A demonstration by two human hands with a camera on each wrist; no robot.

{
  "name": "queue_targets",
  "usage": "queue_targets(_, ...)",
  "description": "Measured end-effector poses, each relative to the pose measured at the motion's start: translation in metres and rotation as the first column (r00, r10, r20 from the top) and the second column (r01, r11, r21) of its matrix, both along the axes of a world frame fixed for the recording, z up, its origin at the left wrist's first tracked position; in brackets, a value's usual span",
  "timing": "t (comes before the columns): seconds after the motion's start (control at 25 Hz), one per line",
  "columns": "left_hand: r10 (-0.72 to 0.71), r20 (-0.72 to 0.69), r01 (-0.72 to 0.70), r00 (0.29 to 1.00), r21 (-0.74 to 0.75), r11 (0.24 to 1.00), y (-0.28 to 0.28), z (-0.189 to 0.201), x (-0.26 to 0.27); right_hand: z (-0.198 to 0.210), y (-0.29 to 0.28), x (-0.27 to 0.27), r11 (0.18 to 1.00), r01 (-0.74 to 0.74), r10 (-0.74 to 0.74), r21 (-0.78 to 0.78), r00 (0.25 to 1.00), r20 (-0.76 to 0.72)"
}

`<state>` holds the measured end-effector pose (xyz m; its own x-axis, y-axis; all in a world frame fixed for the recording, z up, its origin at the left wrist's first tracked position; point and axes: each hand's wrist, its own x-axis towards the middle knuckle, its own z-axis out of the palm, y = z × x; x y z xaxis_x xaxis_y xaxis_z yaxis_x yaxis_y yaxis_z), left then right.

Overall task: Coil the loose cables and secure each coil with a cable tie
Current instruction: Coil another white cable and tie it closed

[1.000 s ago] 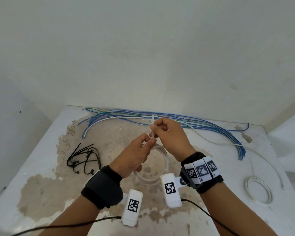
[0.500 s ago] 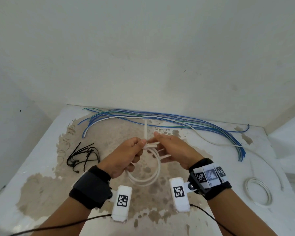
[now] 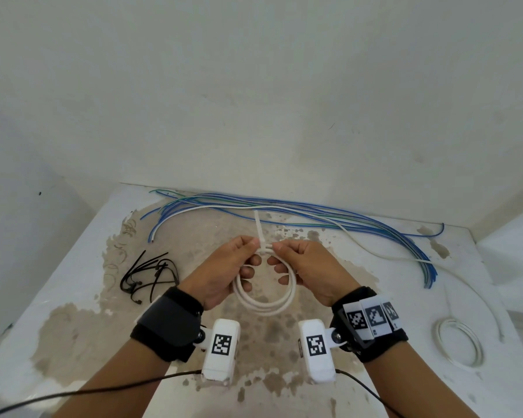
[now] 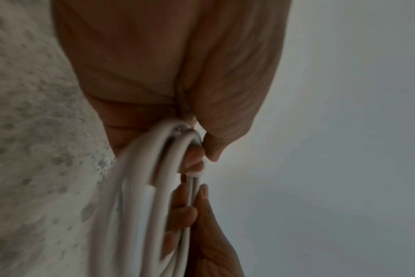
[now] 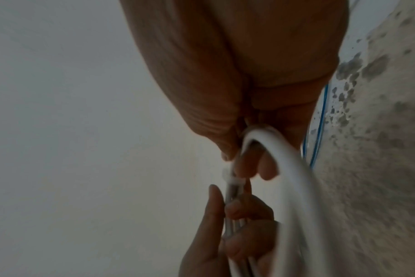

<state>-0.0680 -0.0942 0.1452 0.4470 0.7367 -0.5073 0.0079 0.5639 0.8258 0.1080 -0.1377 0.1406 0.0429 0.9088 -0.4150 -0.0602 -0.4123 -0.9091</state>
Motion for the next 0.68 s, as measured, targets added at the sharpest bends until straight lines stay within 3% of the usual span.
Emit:
queue_targets(0.08, 0.086, 0.040, -0.083, 0.995, -0.065, 0.994, -0.002, -0.003, -0.001, 0.000, 0.002, -0.003, 0.989, 0.142, -0.140, 0.041, 0.989, -0.049)
queue_targets(0.16, 0.187, 0.194, -0.146, 0.963, -0.206, 0.968, -0.006, -0.007, 0.001, -0.001, 0.003, -0.005, 0.969, 0.224, -0.216, 0.100, 0.972, -0.089)
queue_targets(0.28, 0.411, 0.373, -0.261, 0.832, -0.391, 0.883, -0.011, -0.009, 0.012, -0.004, 0.003, -0.016, 0.954, 0.239, -0.230, 0.179, 0.971, -0.070)
queue_targets(0.36, 0.491, 0.322, -0.372, 0.809, -0.367, 0.853, -0.012, -0.009, 0.020, -0.005, 0.003, -0.023, 0.949, 0.233, -0.222, 0.212, 0.972, -0.071)
queue_targets(0.48, 0.516, 0.209, -0.483, 0.830, -0.192, 0.854, -0.014, -0.007, 0.028, -0.006, 0.002, -0.030, 0.946, 0.216, -0.204, 0.240, 0.976, -0.073)
queue_targets(0.56, 0.515, 0.177, -0.499, 0.838, -0.130, 0.857, -0.016, -0.008, 0.032, -0.007, 0.002, -0.032, 0.943, 0.237, -0.225, 0.232, 0.971, -0.078)
queue_targets(0.68, 0.497, 0.206, -0.473, 0.843, -0.159, 0.867, -0.019, -0.006, 0.036, -0.007, 0.004, -0.031, 0.931, 0.306, -0.284, 0.200, 0.950, -0.132)
